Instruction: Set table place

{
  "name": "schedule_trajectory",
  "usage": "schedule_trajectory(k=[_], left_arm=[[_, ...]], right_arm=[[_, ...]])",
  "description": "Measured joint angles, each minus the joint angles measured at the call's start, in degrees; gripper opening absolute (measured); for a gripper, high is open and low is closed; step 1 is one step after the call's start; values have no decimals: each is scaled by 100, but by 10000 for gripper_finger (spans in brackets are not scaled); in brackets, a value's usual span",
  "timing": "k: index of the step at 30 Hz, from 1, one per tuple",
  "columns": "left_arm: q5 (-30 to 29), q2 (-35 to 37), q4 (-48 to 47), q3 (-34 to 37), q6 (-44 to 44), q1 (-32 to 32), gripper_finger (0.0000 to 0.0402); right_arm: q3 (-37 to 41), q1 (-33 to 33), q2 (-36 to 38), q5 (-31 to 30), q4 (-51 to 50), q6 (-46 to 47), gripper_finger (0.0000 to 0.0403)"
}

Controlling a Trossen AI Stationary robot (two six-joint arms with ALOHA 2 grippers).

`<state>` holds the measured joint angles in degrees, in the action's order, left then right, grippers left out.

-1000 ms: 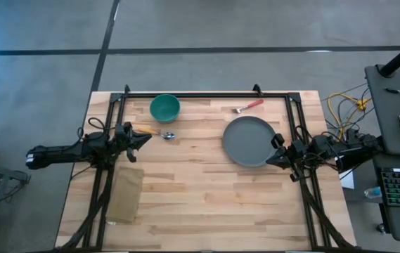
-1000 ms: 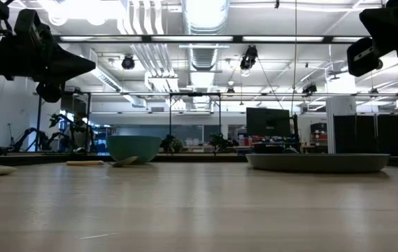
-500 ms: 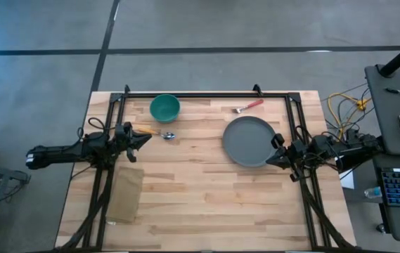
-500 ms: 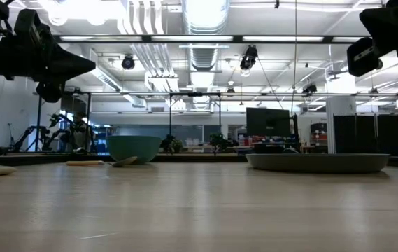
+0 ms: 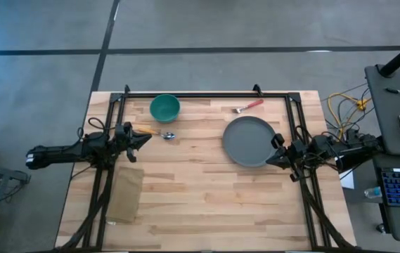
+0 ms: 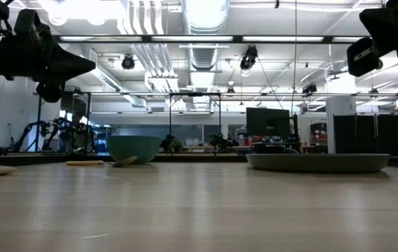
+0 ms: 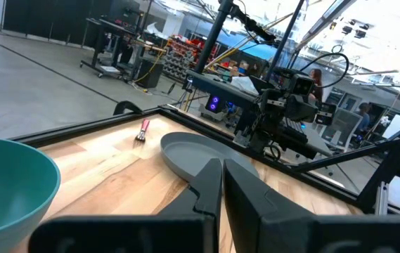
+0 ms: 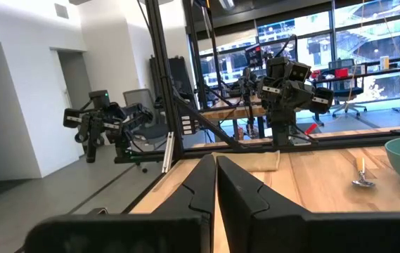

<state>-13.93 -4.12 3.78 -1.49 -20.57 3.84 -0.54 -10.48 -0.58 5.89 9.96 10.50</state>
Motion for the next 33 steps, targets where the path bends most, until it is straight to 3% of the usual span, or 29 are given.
schedule_trajectory(k=[3, 7, 13, 19, 24, 27, 30, 31, 33], left_arm=[[0, 0, 1, -1, 1, -2, 2], [1, 2, 1, -1, 1, -2, 2], [0, 0, 3, -1, 1, -2, 2], [2, 2, 10, -1, -1, -2, 2], [2, 0, 8, -1, 0, -2, 2], [2, 0, 10, -1, 2, -2, 2], [4, 0, 10, -1, 0, -2, 2], [2, 0, 10, -1, 0, -2, 2], [2, 0, 10, -1, -1, -2, 2]], right_arm=[[7, 0, -10, -116, 348, 10, 9], [-51, 2, -121, -929, 1541, 1113, 9], [-1249, 14, -1373, -3522, -1432, 1550, 9], [-3395, 38, -3007, -3594, -4869, 1703, 9], [-4668, 39, -4026, -3596, -5676, 1893, 9], [-5223, 92, -4535, -4123, -5424, 2920, 9], [-5740, 601, -5034, -4885, -6844, 4822, 9], [-5908, 879, -5194, -4766, -7690, 5617, 9], [-6169, 1487, -5463, -3624, -9412, 7415, 9]])
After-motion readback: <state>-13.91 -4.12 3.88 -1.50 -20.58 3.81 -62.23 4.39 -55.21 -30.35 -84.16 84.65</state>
